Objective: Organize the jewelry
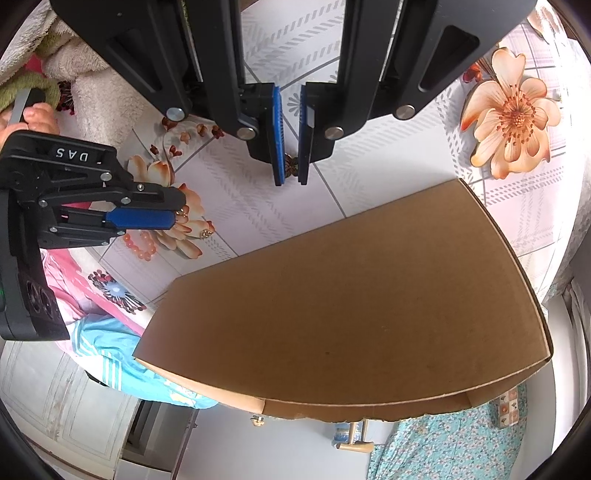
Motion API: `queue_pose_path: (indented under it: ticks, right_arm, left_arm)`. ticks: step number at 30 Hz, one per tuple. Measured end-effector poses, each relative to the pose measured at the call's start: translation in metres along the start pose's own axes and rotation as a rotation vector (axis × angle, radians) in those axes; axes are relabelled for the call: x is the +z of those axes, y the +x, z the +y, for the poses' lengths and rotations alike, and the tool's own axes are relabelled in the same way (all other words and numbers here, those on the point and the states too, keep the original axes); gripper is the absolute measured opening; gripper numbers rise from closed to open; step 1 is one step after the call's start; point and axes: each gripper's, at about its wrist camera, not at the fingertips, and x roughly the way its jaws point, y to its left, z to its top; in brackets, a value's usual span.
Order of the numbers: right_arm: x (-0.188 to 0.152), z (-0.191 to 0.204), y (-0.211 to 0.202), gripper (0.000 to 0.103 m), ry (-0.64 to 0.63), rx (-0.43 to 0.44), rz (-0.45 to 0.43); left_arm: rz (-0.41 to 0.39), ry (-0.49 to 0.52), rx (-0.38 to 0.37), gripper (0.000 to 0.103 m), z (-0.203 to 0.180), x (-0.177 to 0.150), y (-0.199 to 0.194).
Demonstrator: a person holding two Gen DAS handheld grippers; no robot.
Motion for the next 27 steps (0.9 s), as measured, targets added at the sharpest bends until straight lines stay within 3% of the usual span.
queue_pose_path:
  ticks: [4,6,19,27]
  right_arm:
    - [0.0,0.012,0.006,0.021,-0.02,-0.051,-0.011]
    - [-0.001,0.018,0.006,0.015,-0.02,-0.067,-0.015]
    - [0.0,0.014,0.0,0.014,0.006,-0.035,-0.029]
    - [-0.003,0.001,-0.032,0.014,-0.028,0.004,-0.115]
  left_arm:
    - [-0.001,0.0,0.0,0.006,0.0,0.0,0.0]
    - [-0.002,-0.002,-0.001,0.006,0.0,0.0,0.0]
    - [-0.012,-0.003,-0.003,0.006,0.002,-0.001,-0.004]
    - [-0.049,0.031,-0.013,0.006,-0.011,0.0,-0.031]
